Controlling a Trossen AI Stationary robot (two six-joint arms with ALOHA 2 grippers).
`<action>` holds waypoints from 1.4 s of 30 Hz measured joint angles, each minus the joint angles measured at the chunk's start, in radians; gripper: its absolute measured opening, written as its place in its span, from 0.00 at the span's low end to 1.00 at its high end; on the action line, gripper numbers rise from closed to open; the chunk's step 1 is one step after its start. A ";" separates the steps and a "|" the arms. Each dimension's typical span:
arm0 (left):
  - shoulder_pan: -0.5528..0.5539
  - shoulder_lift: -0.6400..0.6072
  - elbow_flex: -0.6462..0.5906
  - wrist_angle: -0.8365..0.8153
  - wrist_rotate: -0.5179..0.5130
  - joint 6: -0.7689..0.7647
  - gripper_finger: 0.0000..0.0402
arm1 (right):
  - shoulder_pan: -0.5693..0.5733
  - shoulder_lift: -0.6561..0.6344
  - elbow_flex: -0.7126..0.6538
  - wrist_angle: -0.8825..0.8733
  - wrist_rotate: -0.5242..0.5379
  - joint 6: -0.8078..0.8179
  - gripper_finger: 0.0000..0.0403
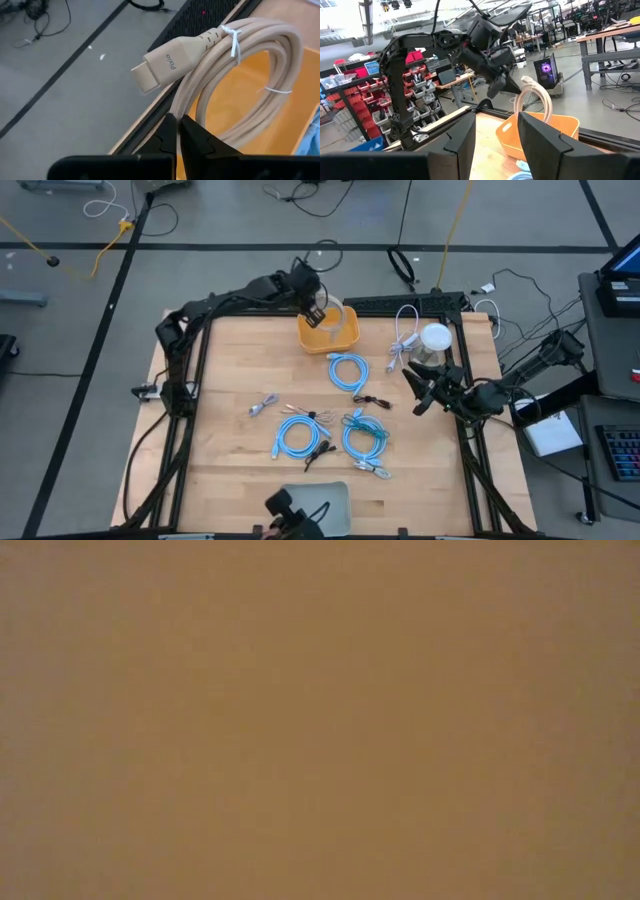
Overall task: Pick & Place USB Port
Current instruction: Put the brown HDMI cable into the yellow bin
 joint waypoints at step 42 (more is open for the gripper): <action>-0.011 0.096 0.000 0.043 -0.110 -0.092 0.01 | 0.000 0.000 0.000 0.000 0.000 0.007 0.35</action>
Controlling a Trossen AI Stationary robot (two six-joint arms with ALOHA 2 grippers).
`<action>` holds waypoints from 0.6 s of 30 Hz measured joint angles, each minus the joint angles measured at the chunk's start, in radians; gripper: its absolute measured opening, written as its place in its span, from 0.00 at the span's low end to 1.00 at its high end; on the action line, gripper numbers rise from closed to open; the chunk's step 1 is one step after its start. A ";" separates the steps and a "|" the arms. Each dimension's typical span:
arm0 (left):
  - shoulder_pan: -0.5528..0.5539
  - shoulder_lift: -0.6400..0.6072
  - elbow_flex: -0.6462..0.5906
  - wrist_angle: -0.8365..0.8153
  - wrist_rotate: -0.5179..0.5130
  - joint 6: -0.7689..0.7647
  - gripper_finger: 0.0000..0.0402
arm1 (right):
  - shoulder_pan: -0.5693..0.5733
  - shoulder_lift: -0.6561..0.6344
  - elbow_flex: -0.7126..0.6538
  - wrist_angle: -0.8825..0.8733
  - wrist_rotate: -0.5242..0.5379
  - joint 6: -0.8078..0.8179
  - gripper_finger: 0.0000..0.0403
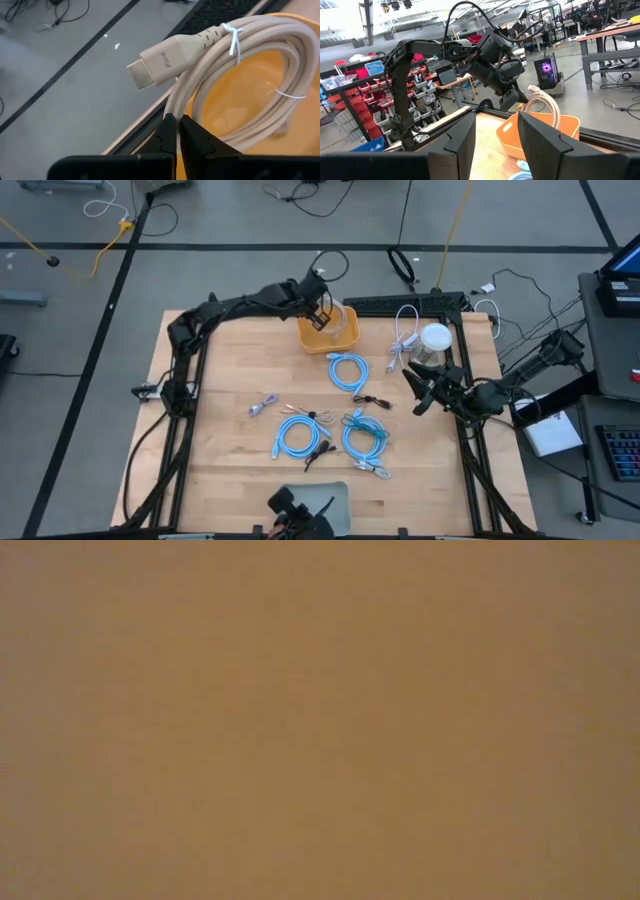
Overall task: Pick & Place USB Port
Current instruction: Put the brown HDMI cable into the yellow bin
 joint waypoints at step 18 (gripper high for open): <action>0.017 0.008 0.000 0.023 0.098 -0.055 0.01 | 0.000 0.000 0.000 0.000 0.000 0.000 0.35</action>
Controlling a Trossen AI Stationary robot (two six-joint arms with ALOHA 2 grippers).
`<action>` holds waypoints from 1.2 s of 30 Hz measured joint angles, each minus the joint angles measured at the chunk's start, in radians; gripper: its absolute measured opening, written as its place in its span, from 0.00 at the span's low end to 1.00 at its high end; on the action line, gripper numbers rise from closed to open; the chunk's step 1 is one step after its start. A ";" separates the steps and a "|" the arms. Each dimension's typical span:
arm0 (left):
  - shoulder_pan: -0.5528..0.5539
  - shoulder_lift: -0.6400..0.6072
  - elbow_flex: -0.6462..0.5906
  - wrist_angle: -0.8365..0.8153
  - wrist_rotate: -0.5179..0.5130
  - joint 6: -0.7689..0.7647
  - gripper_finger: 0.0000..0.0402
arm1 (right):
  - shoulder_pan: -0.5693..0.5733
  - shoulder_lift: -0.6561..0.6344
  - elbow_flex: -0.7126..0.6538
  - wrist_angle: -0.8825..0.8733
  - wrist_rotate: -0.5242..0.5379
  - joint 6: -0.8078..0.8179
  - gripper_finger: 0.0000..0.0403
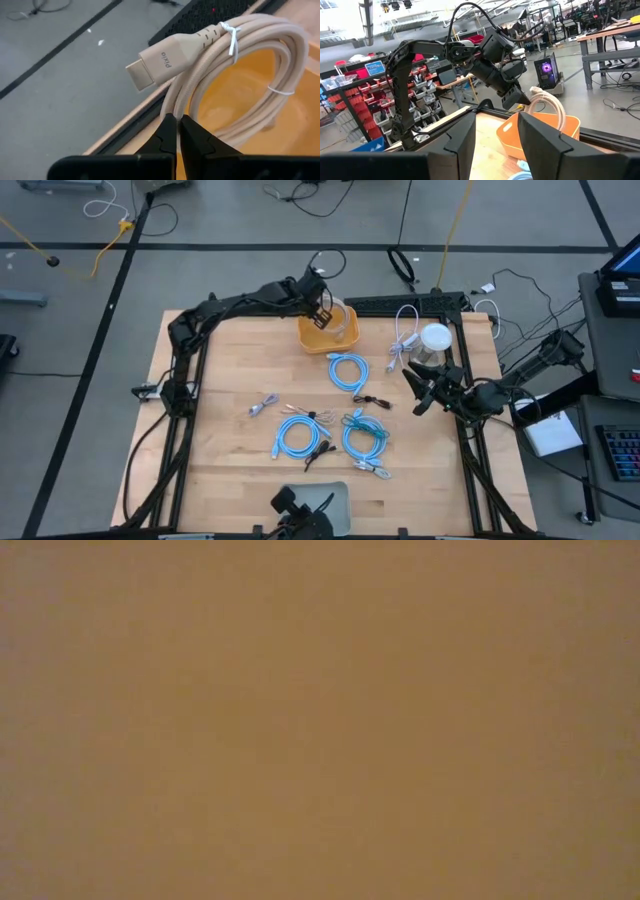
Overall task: Pick & Place USB Port
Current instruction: Put the brown HDMI cable into the yellow bin, then put the brown charger cable into the gray bin
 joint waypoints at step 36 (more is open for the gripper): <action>-0.012 0.022 0.000 0.007 -0.048 0.037 0.22 | 0.000 0.000 0.000 0.001 0.000 0.000 0.35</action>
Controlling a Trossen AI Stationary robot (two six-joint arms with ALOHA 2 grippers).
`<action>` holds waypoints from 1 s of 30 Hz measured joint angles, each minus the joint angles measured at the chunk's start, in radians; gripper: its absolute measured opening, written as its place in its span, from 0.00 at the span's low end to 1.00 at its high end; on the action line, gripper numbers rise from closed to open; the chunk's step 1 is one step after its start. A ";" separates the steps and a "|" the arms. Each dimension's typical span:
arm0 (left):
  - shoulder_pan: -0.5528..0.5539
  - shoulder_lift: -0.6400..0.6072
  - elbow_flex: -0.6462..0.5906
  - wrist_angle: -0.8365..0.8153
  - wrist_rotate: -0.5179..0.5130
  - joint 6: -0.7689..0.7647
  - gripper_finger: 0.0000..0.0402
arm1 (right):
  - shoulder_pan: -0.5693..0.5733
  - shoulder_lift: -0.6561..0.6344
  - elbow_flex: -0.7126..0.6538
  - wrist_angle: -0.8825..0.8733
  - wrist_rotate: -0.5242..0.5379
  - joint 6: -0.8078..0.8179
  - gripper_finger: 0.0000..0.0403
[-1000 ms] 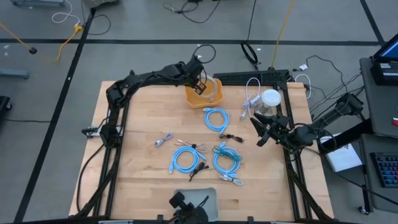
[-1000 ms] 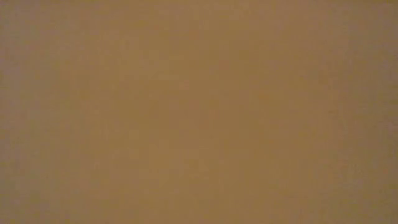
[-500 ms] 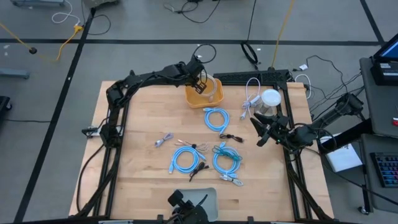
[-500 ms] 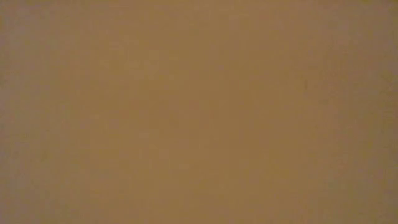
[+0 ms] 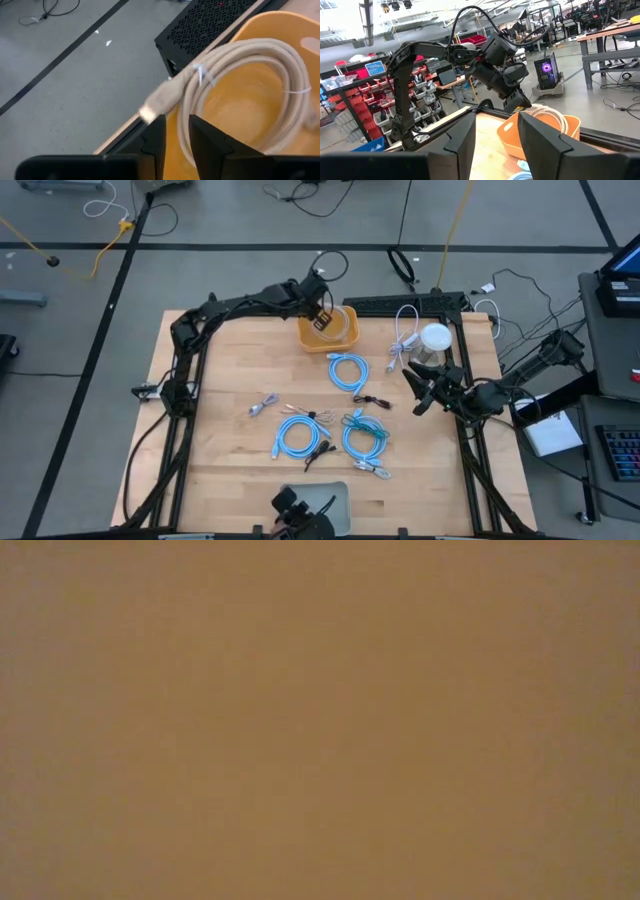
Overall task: Pick & Place USB Port
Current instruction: Put the brown charger cable into the gray bin
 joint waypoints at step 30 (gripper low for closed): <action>-0.417 -0.221 -0.024 -0.383 0.510 0.341 0.23 | 0.000 0.007 0.000 -0.096 -0.107 0.167 0.35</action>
